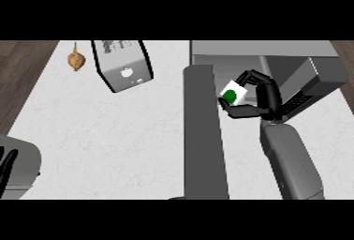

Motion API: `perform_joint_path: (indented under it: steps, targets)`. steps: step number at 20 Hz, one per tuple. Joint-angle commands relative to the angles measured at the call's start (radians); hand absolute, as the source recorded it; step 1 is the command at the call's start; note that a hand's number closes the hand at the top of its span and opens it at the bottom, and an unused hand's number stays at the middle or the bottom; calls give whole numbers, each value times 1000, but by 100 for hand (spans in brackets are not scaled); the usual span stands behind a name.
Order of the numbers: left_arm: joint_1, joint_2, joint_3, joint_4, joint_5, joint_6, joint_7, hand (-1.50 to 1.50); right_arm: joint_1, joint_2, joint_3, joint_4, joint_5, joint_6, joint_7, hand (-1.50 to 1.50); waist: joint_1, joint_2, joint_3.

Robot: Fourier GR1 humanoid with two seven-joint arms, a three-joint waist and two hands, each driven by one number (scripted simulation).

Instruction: Pick up the milk, place it into the microwave and close the microwave

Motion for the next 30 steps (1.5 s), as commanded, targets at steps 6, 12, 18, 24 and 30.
perform_joint_path:
  steps: [6, 12, 18, 24, 30]
  targets:
    - [-46, 66, 56, 19, 91, -38, 38, -150, -311, -76, -105, 481, 11, -19, -139, 150, 28, 11, 1]
    - [-86, 33, 13, 52, 29, -28, 16, -150, -450, -104, -124, 623, 45, -92, -174, 150, 51, 22, 2]
    - [-114, 7, -37, 46, -9, -18, 21, -150, -497, -150, -113, 700, 98, -191, -203, 150, 71, 37, 2]
    - [-136, 23, -49, 44, -17, -22, 40, -150, -561, -153, -165, 749, 66, -275, -153, 150, 107, 54, 4]
    - [-187, 52, -43, 63, -43, -20, 41, -150, -572, -165, -197, 770, 63, -485, -136, 150, 128, 72, 4]
